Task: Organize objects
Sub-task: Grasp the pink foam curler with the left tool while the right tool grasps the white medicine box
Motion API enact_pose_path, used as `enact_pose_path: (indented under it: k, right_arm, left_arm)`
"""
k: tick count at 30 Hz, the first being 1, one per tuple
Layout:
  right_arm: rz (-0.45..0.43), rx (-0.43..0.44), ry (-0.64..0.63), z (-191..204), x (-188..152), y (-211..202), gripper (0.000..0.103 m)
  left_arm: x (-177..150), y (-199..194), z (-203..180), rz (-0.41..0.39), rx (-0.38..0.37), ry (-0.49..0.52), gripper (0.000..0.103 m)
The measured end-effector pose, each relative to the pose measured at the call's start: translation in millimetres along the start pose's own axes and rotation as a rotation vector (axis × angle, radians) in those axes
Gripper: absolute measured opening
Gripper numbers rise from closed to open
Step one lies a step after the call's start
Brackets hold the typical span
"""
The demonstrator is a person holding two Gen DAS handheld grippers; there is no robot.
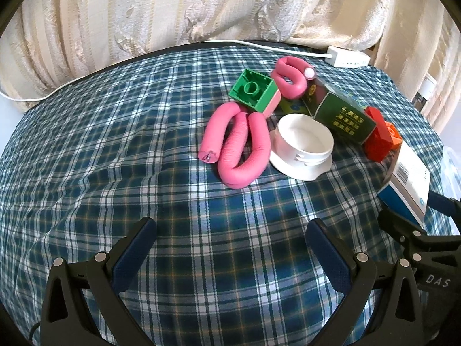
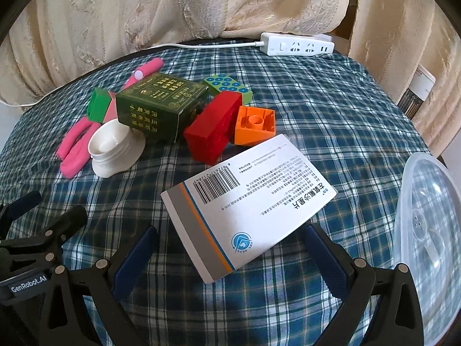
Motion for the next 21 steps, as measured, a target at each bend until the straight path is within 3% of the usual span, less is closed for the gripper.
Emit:
enact_pose_path:
  k: [10, 21]
  right_arm:
    - [-0.018, 0.015, -0.014, 4.9, -1.4, -3.4, 0.101]
    - [-0.039, 0.025, -0.001, 4.7, 3.2, -9.1, 0.075]
  left_arm:
    - [1.1, -0.3, 2.6, 0.009, -0.007, 0.008, 0.103]
    - [0.8, 0.0, 2.8, 0.009, -0.003, 0.007, 0.103]
Point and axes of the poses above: each gripper's, at about its wrist camera, not at the fingertips, and y roughly the way its jaws point, z to its left, x to its top, the point moved 6 cm from there along y, roughly the way its jaws point, and after that the axes turned 15 degrees about -x, right-handed, at the moved point
